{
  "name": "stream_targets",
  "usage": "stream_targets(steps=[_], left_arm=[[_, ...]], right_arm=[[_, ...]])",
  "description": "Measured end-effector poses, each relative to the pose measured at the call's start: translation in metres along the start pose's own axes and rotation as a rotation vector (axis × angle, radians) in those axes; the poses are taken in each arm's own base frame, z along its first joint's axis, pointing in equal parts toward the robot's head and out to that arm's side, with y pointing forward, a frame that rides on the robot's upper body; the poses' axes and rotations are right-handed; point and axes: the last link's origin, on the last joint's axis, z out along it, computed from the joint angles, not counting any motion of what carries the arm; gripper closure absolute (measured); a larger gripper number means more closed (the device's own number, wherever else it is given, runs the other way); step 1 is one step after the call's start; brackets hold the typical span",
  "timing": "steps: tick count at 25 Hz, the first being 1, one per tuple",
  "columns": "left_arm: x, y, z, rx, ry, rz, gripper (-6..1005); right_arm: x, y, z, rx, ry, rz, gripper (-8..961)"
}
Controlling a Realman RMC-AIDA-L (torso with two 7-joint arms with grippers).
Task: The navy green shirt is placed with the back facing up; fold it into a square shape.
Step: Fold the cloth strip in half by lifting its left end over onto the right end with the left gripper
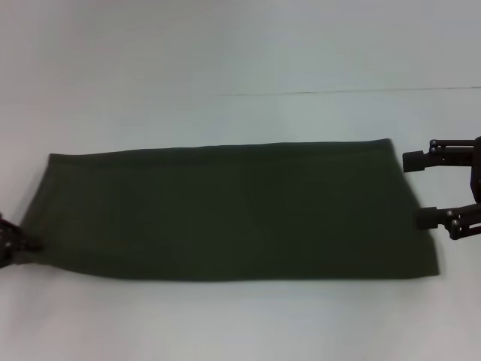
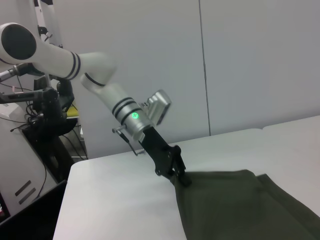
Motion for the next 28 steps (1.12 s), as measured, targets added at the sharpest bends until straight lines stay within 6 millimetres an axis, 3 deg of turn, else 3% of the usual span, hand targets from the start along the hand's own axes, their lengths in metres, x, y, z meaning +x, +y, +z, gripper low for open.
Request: stream_targets(steps=[11, 28], left_arm=[[0.001, -0.037, -0.058, 0.037, 0.074, -0.005, 983], [0.005, -0.033, -0.064, 0.053, 0.070, 0.029, 977]], right_arm=[[0.002, 0.000, 0.004, -0.005, 0.014, 0.005, 46], [0.003, -0.004, 0.009, 0.011, 0.015, -0.001, 45]])
